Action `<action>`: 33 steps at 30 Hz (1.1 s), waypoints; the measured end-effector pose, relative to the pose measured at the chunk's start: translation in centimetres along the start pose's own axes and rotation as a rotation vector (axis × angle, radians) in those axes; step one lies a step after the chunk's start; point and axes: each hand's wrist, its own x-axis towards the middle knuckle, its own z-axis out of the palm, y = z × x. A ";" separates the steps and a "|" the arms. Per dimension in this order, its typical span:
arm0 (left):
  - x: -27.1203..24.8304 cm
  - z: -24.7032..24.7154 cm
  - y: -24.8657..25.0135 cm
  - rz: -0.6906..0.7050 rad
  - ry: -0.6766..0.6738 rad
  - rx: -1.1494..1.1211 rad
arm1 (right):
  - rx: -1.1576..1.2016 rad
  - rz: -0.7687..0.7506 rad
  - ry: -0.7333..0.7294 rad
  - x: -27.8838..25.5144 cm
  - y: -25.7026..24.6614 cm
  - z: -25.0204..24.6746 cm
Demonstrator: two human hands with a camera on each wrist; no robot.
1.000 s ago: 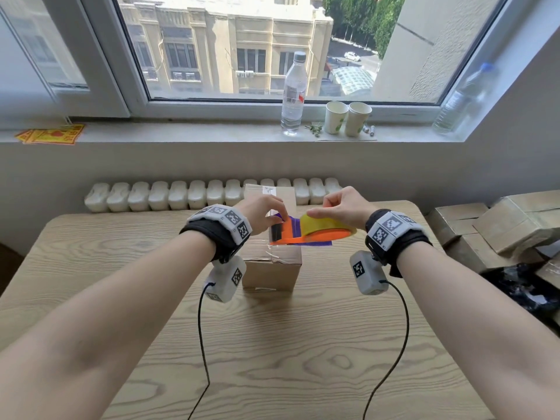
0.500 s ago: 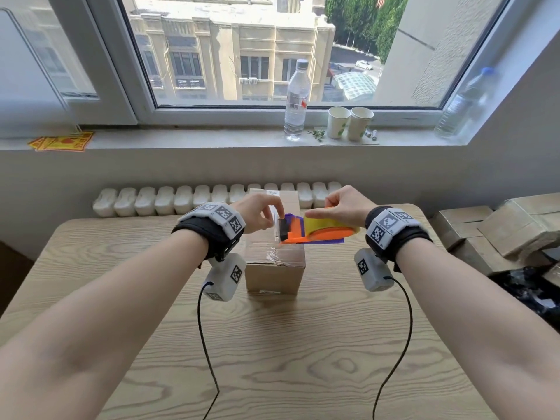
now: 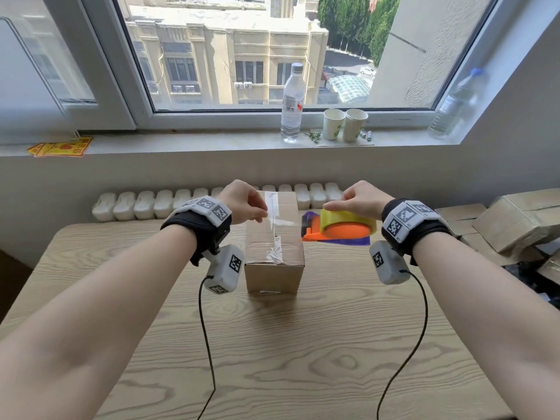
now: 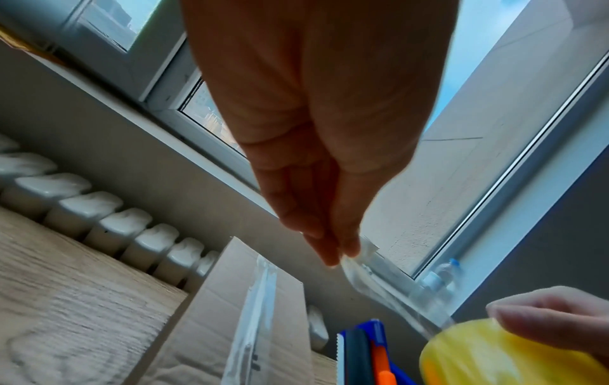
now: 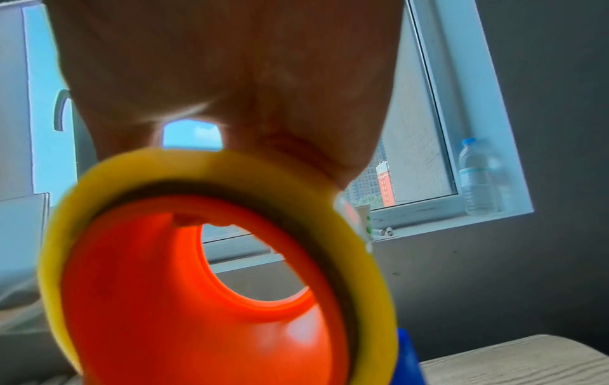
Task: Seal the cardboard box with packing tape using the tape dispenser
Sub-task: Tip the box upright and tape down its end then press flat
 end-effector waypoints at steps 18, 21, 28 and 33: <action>-2.4 2.6 -4.5 -0.140 -0.118 0.063 | -0.183 0.230 -0.018 -1.7 5.1 3.2; -2.8 3.5 -6.0 -0.199 -0.139 0.063 | -0.194 0.243 -0.060 -1.2 5.9 5.3; -3.1 4.4 -8.4 -0.333 -0.123 -0.014 | -0.207 0.213 -0.119 0.2 6.0 7.8; -3.1 5.1 -8.9 -0.365 -0.108 -0.029 | -0.228 0.204 -0.135 0.8 6.2 8.5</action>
